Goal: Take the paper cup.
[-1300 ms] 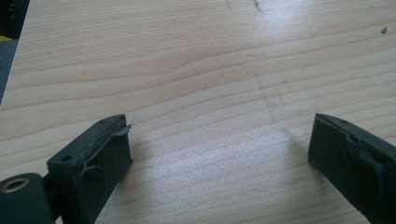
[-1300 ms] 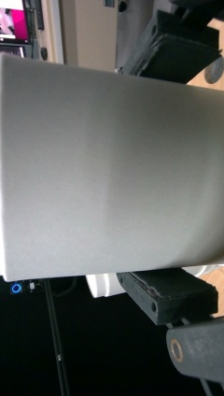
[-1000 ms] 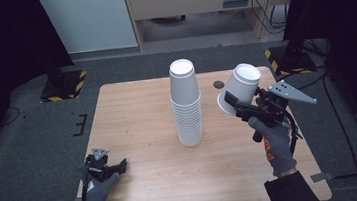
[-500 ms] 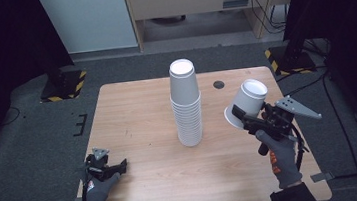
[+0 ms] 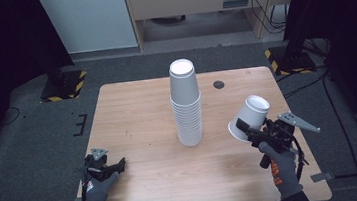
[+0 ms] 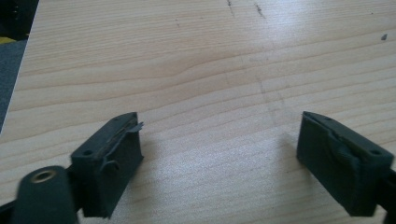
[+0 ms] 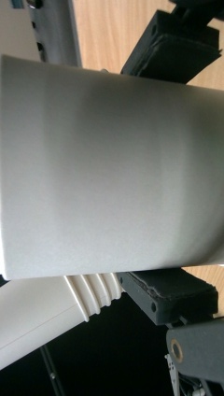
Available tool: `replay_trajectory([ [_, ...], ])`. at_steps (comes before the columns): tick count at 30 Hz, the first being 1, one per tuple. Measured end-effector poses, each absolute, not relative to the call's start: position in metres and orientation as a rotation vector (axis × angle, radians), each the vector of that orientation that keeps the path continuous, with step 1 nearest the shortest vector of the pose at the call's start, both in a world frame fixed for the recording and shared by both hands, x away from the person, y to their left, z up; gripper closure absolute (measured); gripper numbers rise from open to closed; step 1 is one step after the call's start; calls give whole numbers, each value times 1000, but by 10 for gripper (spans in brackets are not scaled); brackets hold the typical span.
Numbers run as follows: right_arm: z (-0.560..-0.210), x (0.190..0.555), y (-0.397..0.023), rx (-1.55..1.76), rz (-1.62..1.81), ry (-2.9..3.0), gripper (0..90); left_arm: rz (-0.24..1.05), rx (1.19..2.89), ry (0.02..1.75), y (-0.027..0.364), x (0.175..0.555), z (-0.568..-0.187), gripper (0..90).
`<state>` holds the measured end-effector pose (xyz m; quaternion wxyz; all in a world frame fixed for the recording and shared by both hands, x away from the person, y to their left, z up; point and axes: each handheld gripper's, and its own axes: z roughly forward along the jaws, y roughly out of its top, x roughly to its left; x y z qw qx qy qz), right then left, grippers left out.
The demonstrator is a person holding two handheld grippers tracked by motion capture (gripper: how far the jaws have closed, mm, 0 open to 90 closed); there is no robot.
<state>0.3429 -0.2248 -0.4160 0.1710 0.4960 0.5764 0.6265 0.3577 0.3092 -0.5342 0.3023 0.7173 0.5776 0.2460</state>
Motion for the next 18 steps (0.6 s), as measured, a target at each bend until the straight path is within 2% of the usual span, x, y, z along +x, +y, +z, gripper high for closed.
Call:
replay_trajectory([
  [2, -420, 342, -227, 1438, 1803, 1620, 159, 654, 1897, 1528, 310, 357, -533, 224],
  [4, -422, 341, -229, 1457, 1819, 1603, 159, 655, 1903, 1523, 311, 357, -532, 247],
  [18, -437, 340, -240, 1588, 1903, 1496, 159, 692, 1866, 1421, 309, 352, -522, 334],
])
